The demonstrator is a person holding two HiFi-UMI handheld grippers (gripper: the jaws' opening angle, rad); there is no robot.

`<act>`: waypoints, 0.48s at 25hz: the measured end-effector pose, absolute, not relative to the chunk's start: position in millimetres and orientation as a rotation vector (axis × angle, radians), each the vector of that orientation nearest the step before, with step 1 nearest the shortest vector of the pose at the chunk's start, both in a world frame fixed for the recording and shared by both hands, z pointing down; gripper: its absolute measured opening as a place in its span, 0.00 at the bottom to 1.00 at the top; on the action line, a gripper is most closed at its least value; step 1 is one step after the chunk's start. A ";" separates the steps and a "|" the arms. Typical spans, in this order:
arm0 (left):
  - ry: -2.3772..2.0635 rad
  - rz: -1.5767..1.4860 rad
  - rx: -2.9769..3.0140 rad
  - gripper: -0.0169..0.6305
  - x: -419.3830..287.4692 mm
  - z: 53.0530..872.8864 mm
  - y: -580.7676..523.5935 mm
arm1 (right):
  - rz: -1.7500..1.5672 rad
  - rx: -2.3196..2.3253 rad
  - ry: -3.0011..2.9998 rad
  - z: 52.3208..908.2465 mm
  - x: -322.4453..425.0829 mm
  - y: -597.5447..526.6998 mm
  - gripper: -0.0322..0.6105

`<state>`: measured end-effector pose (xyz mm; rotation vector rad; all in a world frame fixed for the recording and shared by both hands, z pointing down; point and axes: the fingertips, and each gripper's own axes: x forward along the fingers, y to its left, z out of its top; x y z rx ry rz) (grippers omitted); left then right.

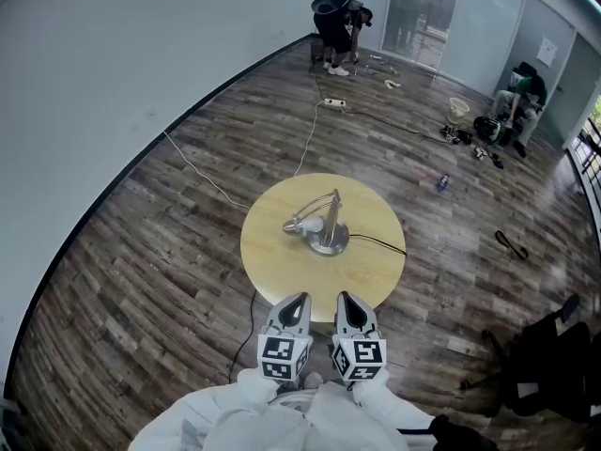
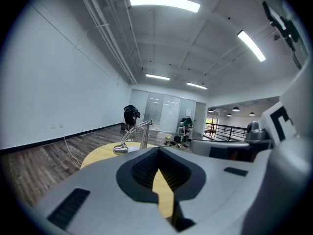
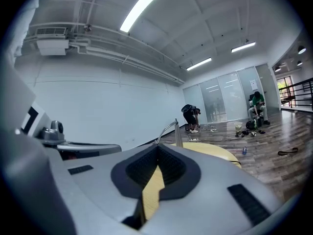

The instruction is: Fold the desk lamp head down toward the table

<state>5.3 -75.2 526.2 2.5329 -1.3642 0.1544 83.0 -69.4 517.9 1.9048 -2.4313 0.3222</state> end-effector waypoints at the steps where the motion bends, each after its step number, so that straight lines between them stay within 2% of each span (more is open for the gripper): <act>1: -1.364 0.157 2.531 0.03 5.3 525.8 -75.4 | 0.323 1.906 -2.430 517.6 83.8 -69.4 0.07; 12: -1.407 0.163 2.499 0.03 -4.8 527.3 -79.0 | 0.307 1.871 -2.450 516.1 80.9 -65.7 0.07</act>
